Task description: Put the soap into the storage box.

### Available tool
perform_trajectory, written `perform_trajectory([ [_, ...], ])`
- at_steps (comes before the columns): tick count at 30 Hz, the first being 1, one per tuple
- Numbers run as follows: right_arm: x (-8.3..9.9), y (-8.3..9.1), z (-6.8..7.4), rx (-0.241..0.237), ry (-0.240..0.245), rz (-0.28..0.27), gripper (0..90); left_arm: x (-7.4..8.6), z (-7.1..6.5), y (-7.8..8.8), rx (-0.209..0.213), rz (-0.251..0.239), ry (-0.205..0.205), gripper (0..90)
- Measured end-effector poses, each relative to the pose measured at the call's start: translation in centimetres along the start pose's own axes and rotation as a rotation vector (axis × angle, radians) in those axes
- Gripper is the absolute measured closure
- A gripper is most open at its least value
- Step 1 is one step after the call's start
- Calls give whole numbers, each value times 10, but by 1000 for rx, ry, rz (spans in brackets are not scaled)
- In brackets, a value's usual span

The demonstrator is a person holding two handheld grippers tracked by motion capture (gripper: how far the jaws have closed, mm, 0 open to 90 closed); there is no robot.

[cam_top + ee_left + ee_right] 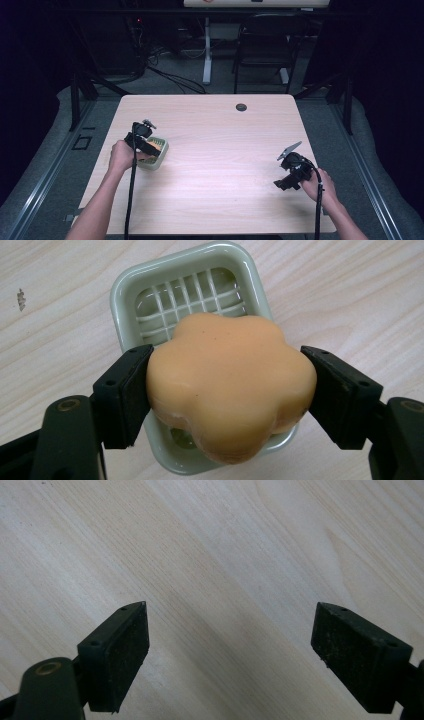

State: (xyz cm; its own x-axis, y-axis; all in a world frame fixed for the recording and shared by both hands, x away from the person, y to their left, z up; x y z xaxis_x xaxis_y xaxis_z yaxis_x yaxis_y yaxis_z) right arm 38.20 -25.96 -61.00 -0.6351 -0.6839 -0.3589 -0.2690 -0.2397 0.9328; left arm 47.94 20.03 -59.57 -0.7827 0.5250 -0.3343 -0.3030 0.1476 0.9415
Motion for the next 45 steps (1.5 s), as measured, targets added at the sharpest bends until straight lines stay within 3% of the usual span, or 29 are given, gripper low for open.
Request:
perform_trajectory([
  [6, -1, -2, 1, -4, -14, -15, 153, -5, 4, -6, -22, -21, 12, 253],
  [16, 1, -1, 0, 2, -1, 4, 153, -5, 8, -13, -41, -34, 62, 252],
  [18, 0, -2, 1, -1, -10, -8, 153, -5, 8, -13, -43, -35, 78, 253],
  [19, 2, 1, -2, 21, 18, 29, 153, -4, 8, -13, -43, -33, 88, 252],
  [20, 0, -1, 1, -2, -3, 1, 153, -4, 9, -13, -44, -33, 97, 252],
  [24, 1, -1, 1, 1, 0, 9, 153, -3, 9, -14, -67, -36, 128, 253],
  [30, 0, -2, 2, -8, -12, -7, 153, 2, 11, -13, -68, -32, 173, 252],
  [34, 0, -2, 2, -6, -11, -3, 153, 3, 11, -13, -66, -44, 166, 251],
  [35, 1, -1, 1, -8, 5, 16, 153, 3, 11, -13, -65, -49, 171, 251],
  [45, 1, -2, 2, -7, 2, 16, 153, -2, 12, -15, -61, -104, 204, 252],
])
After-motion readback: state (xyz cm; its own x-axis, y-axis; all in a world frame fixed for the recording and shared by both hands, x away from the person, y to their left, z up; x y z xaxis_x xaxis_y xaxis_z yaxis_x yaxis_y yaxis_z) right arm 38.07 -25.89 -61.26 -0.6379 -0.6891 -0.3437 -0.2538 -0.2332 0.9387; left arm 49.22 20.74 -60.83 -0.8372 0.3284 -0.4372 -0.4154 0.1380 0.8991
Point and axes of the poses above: each handheld gripper's, and its own axes: y roughly backward along the jaws, x roughly out of its underside, z roughly to its left, the point moved 9 cm from there along -y, roughly forward along the jaws, and after that the axes turned 2 degrees about -x, right-handed, at the moved point
